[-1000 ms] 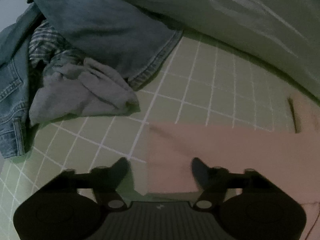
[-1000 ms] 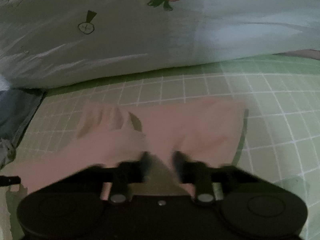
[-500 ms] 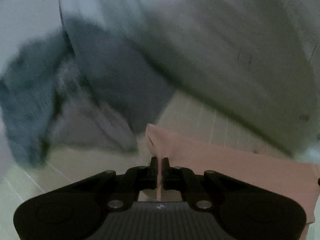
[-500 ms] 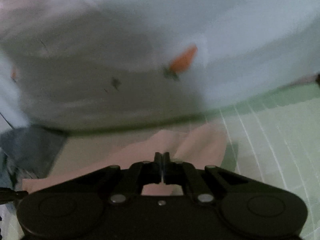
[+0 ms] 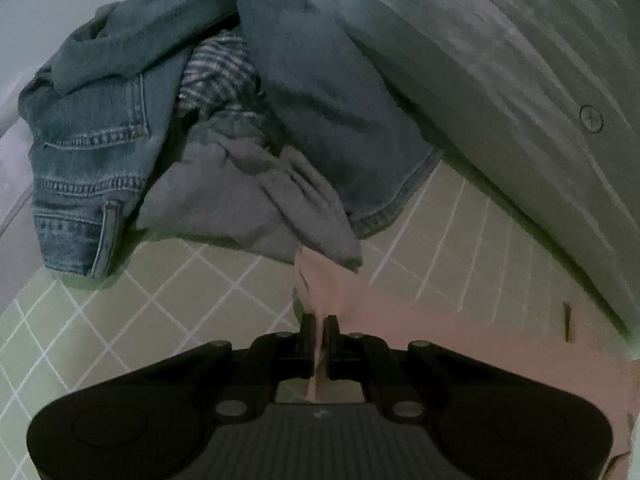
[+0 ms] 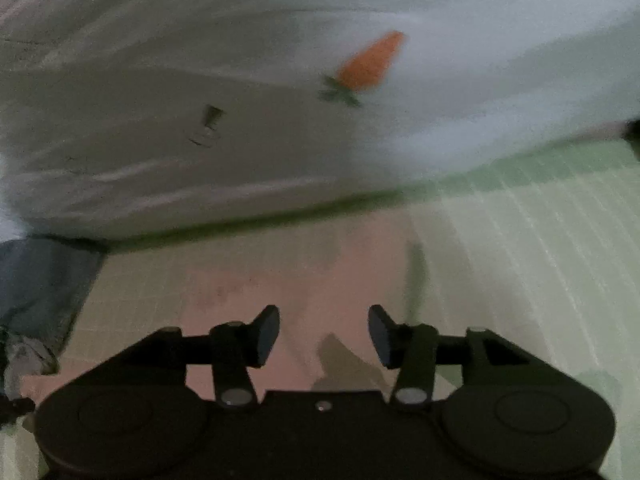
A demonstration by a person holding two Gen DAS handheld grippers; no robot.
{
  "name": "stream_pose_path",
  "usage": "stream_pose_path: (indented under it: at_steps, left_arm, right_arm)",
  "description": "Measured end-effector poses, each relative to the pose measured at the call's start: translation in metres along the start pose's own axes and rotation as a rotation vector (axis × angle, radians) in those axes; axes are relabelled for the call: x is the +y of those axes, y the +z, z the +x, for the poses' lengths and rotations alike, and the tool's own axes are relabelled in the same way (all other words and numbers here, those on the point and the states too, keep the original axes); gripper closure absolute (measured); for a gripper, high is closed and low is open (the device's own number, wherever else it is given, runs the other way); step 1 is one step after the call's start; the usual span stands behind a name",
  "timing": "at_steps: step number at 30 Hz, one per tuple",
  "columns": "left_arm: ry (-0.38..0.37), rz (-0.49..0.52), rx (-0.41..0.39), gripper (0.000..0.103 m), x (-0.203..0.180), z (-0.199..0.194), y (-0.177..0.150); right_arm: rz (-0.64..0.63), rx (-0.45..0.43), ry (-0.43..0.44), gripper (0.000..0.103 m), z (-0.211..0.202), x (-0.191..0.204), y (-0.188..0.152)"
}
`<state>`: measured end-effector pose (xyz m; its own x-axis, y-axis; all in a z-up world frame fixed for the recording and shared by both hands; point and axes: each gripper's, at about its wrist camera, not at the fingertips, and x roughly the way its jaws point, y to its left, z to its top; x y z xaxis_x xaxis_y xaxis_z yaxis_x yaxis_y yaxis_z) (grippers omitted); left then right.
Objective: Fold clothes
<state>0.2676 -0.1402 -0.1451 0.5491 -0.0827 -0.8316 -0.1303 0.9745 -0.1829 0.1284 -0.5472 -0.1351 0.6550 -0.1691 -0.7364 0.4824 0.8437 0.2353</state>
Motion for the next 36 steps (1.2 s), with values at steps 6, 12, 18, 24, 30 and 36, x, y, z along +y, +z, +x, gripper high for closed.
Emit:
stream_pose_path:
  at_steps: [6, 12, 18, 24, 30, 36]
  left_arm:
    - [0.003, -0.014, 0.028, 0.098, 0.005, 0.012, -0.006]
    - [-0.067, 0.047, 0.001, 0.098, -0.011, -0.008, 0.000]
    - [-0.222, 0.235, -0.049, 0.098, -0.070, -0.068, -0.024]
    - [-0.404, 0.451, -0.011, 0.098, -0.127, -0.130, -0.097]
    - [-0.468, 0.622, 0.100, 0.098, -0.153, -0.172, -0.189]
    - [-0.399, 0.650, 0.163, 0.057, -0.151, -0.183, -0.238]
  right_arm:
    - [-0.006, 0.082, -0.101, 0.042, 0.004, -0.011, -0.039]
    - [-0.007, 0.090, -0.139, 0.037, -0.022, -0.019, -0.042]
    - [0.091, 0.062, -0.153, 0.035, -0.079, -0.042, -0.079]
    - [0.133, 0.067, -0.164, 0.035, -0.140, -0.072, -0.129]
    - [0.158, 0.084, -0.183, 0.035, -0.176, -0.098, -0.156]
    - [0.105, 0.085, -0.182, 0.034, -0.196, -0.108, -0.174]
